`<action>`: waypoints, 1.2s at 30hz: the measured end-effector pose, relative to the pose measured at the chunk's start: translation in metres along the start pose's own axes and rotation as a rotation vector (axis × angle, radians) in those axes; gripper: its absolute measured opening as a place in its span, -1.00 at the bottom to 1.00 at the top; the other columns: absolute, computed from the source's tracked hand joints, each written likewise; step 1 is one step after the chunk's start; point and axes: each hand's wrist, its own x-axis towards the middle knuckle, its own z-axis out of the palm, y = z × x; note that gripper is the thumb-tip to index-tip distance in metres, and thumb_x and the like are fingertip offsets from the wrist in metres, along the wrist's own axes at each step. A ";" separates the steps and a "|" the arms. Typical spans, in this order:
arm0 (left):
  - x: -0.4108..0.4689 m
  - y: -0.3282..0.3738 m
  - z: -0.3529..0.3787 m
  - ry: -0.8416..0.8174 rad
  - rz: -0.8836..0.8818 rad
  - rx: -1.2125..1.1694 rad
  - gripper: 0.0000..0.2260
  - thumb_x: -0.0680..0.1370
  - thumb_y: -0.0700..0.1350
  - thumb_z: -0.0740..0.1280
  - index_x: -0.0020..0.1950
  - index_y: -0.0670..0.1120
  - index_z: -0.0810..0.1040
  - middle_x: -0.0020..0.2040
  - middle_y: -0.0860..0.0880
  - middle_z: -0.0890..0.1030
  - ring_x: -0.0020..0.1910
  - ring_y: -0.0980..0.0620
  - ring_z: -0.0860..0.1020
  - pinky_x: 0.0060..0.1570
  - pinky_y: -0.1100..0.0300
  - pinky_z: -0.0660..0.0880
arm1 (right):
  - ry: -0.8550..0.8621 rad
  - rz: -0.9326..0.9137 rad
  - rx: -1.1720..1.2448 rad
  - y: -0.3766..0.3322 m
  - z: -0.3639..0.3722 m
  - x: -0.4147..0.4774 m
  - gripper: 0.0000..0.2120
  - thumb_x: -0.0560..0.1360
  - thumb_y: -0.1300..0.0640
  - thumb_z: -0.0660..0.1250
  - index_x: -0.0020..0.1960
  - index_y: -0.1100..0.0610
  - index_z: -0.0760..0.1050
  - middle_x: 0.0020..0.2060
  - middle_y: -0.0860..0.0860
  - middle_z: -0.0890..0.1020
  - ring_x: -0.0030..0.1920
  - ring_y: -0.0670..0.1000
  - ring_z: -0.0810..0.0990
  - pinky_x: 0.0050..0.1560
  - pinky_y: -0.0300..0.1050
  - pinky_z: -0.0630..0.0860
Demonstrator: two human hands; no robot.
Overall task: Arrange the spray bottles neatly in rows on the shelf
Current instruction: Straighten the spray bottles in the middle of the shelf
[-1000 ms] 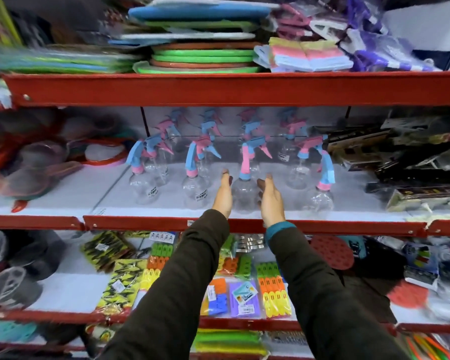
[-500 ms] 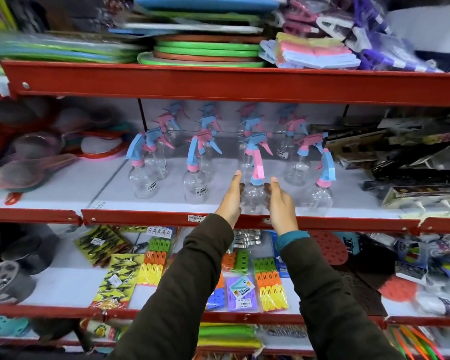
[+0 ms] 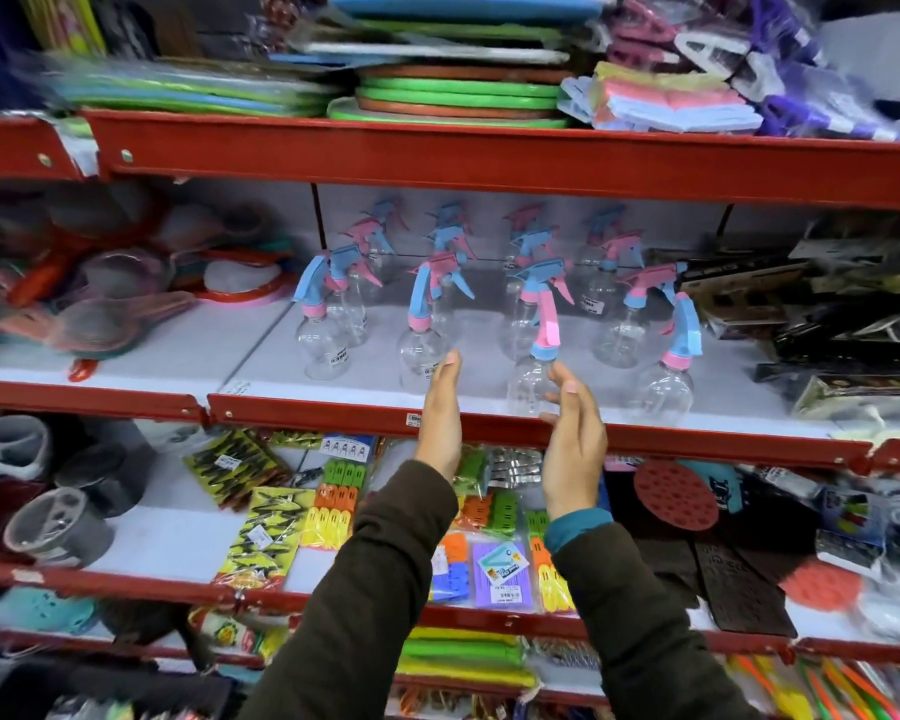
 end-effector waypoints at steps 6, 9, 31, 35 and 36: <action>0.013 0.008 -0.046 0.134 0.086 0.004 -0.50 0.62 0.17 0.04 0.52 0.02 0.25 0.53 0.10 0.28 0.47 0.20 0.21 0.41 0.22 0.08 | -0.184 0.099 -0.025 -0.004 0.067 -0.008 -0.40 0.49 -0.32 0.13 0.35 -0.02 0.56 0.39 0.01 0.61 0.42 0.03 0.55 0.50 0.17 0.45; 0.035 0.022 -0.063 0.120 0.048 0.042 -0.48 0.64 0.17 -0.01 0.55 -0.03 0.19 0.56 0.05 0.21 0.54 0.11 0.15 0.40 0.22 0.06 | -0.255 0.183 -0.058 -0.001 0.096 0.008 -0.47 0.64 -0.19 0.13 0.47 0.09 0.46 0.49 0.04 0.52 0.51 0.04 0.45 0.60 0.13 0.32; 0.024 0.056 -0.078 -0.140 -0.045 0.057 -0.82 0.68 0.04 -0.06 0.18 0.07 0.28 0.08 0.07 0.38 0.10 0.17 0.32 0.15 0.25 0.21 | -0.240 0.259 -0.131 0.008 0.126 0.012 -0.55 0.45 -0.45 0.09 -0.03 -0.18 0.57 0.10 -0.08 0.65 0.29 0.06 0.59 0.51 0.19 0.43; 0.027 0.053 -0.080 -0.113 -0.060 0.079 -0.70 0.67 0.08 -0.04 0.31 0.04 0.34 0.09 0.06 0.40 0.11 0.15 0.34 0.18 0.23 0.22 | -0.263 0.242 -0.138 0.008 0.124 0.007 -0.57 0.65 -0.24 0.09 0.26 -0.03 0.57 0.04 -0.12 0.61 0.24 0.03 0.56 0.52 0.17 0.42; 0.031 0.050 -0.080 -0.113 -0.072 0.089 -0.70 0.67 0.09 -0.03 0.29 0.04 0.36 0.10 0.07 0.41 0.13 0.15 0.35 0.18 0.23 0.22 | -0.265 0.243 -0.141 0.007 0.124 0.007 -0.54 0.65 -0.23 0.09 0.30 0.01 0.57 0.06 -0.10 0.61 0.24 0.03 0.56 0.52 0.17 0.42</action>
